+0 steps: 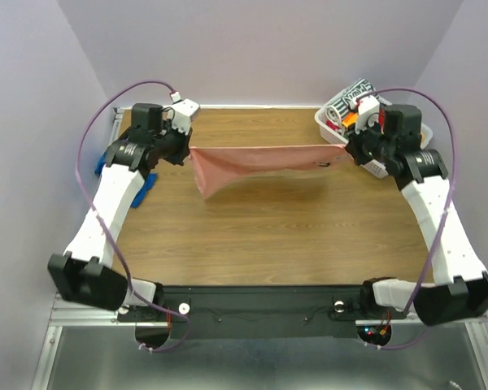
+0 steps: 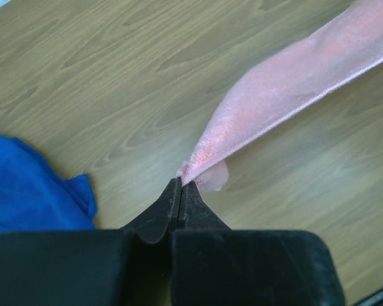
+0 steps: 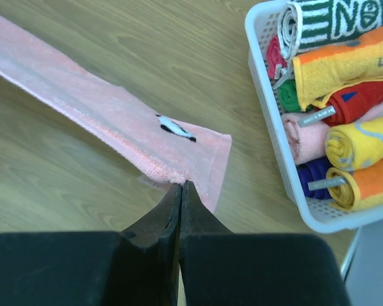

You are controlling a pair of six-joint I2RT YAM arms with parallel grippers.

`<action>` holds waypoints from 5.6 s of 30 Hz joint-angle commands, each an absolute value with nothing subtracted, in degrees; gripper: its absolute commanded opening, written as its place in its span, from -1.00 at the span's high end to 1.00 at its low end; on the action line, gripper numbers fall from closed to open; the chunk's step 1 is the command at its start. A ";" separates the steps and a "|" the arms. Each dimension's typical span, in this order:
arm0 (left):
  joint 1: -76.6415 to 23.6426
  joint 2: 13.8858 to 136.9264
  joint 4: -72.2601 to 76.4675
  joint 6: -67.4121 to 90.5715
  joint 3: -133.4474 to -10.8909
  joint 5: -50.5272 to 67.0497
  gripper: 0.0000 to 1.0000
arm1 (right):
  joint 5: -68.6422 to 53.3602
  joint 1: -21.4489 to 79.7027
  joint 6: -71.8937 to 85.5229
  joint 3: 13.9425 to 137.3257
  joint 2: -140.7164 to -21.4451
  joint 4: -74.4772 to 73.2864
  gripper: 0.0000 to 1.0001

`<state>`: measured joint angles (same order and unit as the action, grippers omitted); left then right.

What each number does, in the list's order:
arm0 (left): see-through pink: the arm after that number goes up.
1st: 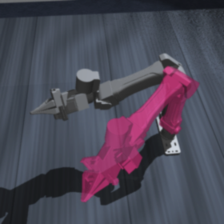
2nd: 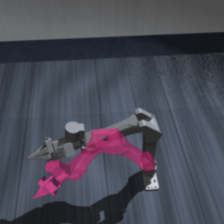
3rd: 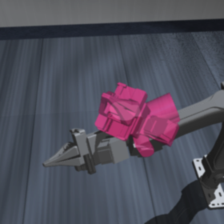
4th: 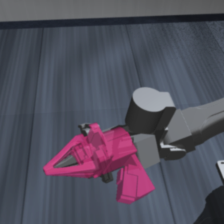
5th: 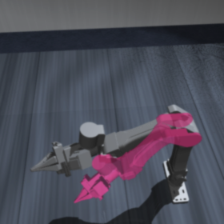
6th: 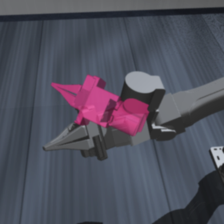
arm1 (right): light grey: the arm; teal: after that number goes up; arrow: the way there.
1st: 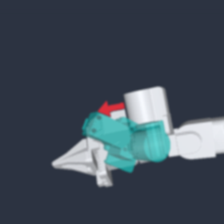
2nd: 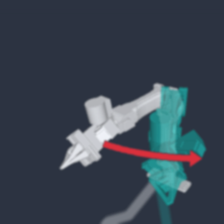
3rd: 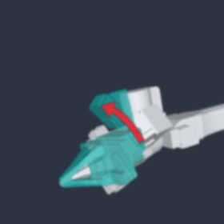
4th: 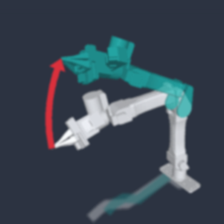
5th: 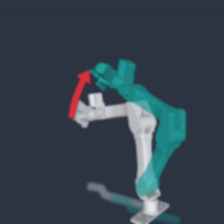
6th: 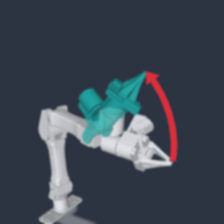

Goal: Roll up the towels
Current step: Flatten the towel, then fold the towel

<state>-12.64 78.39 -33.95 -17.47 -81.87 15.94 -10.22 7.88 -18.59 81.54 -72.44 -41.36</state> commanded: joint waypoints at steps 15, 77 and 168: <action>-12.48 79.00 -42.90 -25.84 -84.55 15.03 1.00 | -12.56 7.65 -22.15 78.58 -73.72 -47.30 0.99; -15.64 75.67 -31.99 -37.97 -50.28 15.64 1.00 | -20.12 7.21 -39.73 59.86 -85.16 -48.16 0.99; -18.37 120.13 -18.01 -4.48 -89.98 15.21 0.30 | -32.14 27.68 -23.29 65.14 -105.82 -48.52 0.35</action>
